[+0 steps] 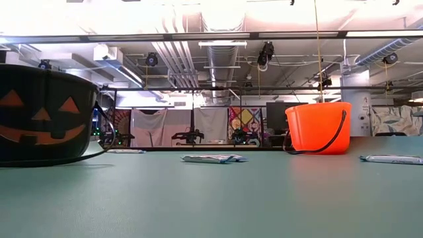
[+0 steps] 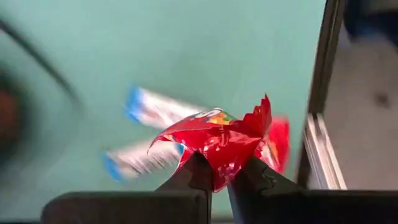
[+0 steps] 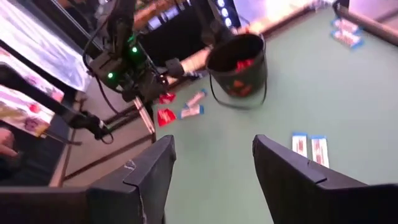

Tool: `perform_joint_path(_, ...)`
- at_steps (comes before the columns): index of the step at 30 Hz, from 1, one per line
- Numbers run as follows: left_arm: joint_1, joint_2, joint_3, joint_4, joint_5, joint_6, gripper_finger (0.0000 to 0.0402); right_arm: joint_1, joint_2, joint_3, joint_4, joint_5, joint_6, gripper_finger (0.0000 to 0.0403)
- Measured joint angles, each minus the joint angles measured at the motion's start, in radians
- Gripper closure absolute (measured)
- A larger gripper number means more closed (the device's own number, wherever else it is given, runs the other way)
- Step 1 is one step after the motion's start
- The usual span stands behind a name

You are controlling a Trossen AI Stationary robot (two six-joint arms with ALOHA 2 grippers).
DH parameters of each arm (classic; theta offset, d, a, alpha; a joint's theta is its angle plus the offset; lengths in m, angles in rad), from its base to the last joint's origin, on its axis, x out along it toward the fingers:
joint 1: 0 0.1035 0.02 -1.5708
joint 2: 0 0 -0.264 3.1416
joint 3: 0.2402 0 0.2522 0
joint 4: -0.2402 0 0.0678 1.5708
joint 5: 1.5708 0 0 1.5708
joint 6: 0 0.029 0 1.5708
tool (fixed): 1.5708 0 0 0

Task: Sort candy by brand, put in halloween buckets
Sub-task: Put the red candy into the black bucket

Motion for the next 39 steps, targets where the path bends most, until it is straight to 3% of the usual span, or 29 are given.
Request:
perform_joint_path(4, 0.070, -0.121, 0.066, -0.145, -0.192, -0.019, 0.0393, 0.000, -0.009, 0.000, 0.002, 0.001, -0.091, 0.0196)
perform_joint_path(9, 0.266, -0.263, 0.015, -0.158, -0.261, 0.006, 0.0393, -0.027, -0.006, 0.000, 0.002, 0.000, -0.172, 0.0197)
perform_joint_path(20, 0.785, -0.435, -0.328, -0.170, -0.103, 0.295, 0.0388, -0.089, -0.028, 0.000, -0.097, -0.067, -0.180, 0.0197)
perform_joint_path(25, 0.915, -0.432, -0.443, -0.159, 0.028, 0.318, 0.0332, -0.111, -0.023, 0.000, -0.158, -0.028, -0.174, 0.0197)
perform_joint_path(29, 0.942, -0.423, -0.447, -0.168, 0.035, 0.317, 0.0253, -0.135, -0.019, -0.001, -0.198, -0.026, -0.209, 0.0197)
perform_joint_path(34, 0.910, -0.410, -0.257, -0.240, 0.081, 0.253, 0.0155, -0.141, -0.027, -0.001, -0.223, -0.025, -0.237, 0.0197)
perform_joint_path(39, 0.676, -0.385, -0.017, -0.236, 0.124, 0.054, 0.0117, -0.141, -0.023, -0.001, -0.227, -0.025, -0.293, 0.0197)
